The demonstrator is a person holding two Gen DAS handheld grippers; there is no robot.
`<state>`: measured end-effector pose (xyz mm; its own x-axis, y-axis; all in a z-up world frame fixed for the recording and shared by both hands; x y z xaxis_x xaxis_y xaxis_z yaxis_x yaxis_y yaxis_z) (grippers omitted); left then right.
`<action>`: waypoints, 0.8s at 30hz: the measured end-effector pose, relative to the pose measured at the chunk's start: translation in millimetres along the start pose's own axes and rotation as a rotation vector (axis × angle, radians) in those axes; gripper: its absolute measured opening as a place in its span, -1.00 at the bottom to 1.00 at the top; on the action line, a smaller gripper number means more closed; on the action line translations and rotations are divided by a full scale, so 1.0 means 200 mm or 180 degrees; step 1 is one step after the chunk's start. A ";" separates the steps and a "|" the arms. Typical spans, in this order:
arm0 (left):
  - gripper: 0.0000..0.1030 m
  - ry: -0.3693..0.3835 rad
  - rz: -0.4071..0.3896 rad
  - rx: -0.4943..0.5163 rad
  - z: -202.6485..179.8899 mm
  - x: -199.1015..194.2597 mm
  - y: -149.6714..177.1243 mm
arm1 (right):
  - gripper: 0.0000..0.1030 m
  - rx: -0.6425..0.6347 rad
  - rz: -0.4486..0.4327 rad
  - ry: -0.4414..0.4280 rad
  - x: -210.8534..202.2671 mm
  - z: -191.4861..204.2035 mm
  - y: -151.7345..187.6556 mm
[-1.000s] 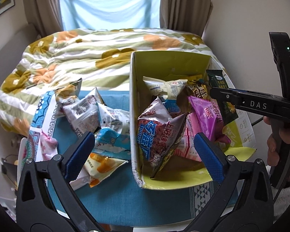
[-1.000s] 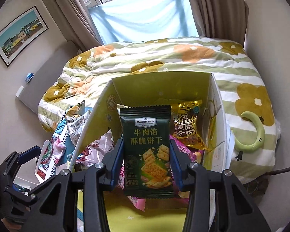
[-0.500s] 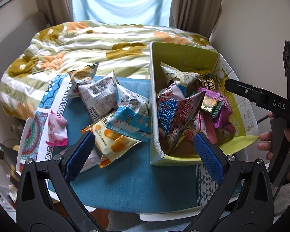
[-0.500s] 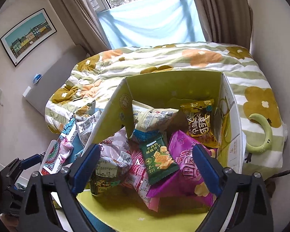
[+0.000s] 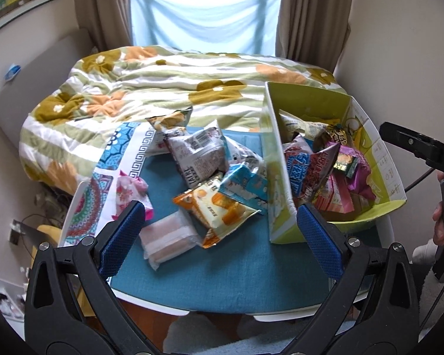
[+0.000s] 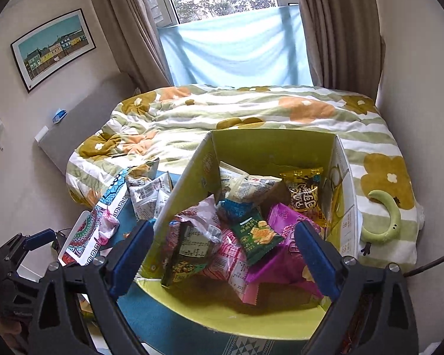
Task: Organize snacks
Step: 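Move both tools back from the box over the snack pile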
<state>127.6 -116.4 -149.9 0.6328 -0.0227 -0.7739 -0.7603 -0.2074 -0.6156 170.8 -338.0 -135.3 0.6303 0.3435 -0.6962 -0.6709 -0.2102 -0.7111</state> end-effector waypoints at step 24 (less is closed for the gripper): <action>0.97 0.0318 0.0557 0.0122 1.02 0.45 -0.30 | 0.84 0.0623 0.0140 0.0650 0.29 0.91 0.06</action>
<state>200.2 93.2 -211.9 0.5007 -0.1525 -0.8521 -0.8637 -0.1546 -0.4798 128.8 -153.3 -165.8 0.6512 0.1422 -0.7455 -0.7496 -0.0332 -0.6611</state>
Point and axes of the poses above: each gripper's, at about its wrist camera, not at the fingertips, and x roughly the way its jaws point, z to its left, y to its underside, the point moved 3 cm from there along x, roughly the way its jaws point, and after that the axes turned 12 degrees about -x, right-handed, at the moved point
